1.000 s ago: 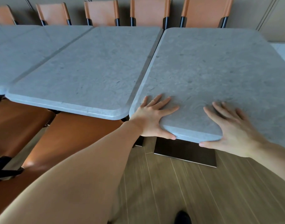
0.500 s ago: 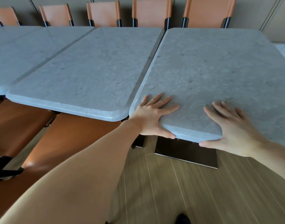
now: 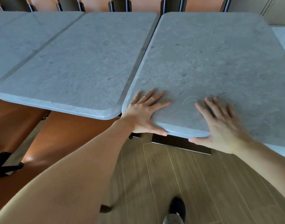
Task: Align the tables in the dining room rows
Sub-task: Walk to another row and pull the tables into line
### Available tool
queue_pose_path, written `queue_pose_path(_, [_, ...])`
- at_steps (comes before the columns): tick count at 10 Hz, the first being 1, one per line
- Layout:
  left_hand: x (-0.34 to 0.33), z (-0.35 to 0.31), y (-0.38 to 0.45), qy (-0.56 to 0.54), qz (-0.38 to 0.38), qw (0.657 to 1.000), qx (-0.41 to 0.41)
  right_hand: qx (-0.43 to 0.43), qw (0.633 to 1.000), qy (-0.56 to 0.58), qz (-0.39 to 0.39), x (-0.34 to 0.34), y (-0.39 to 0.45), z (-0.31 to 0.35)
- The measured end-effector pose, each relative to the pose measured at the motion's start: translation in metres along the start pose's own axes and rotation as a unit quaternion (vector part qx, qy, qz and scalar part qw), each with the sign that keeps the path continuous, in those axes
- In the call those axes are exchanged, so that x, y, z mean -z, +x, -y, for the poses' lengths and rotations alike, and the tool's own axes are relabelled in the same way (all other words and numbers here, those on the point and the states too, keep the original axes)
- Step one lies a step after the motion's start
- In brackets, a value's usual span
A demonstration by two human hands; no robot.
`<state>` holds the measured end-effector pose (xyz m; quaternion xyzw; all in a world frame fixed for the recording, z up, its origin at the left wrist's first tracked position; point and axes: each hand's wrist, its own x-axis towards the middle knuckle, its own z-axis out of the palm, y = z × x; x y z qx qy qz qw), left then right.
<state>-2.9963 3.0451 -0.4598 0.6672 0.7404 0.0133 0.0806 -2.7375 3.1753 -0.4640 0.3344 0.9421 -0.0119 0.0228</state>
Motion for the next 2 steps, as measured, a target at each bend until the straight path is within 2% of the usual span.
queue_pose_path(1, [0.020, -0.011, -0.001, -0.072, 0.047, 0.996, 0.029, -0.026, 0.993, 0.065, 0.095, 0.019, -0.002, 0.005])
queue_pose_path(2, [0.061, -0.024, 0.008, -0.186, 0.068, 0.974, 0.114, -0.073, 0.961, 0.188, 0.189, 0.064, 0.016, 0.012])
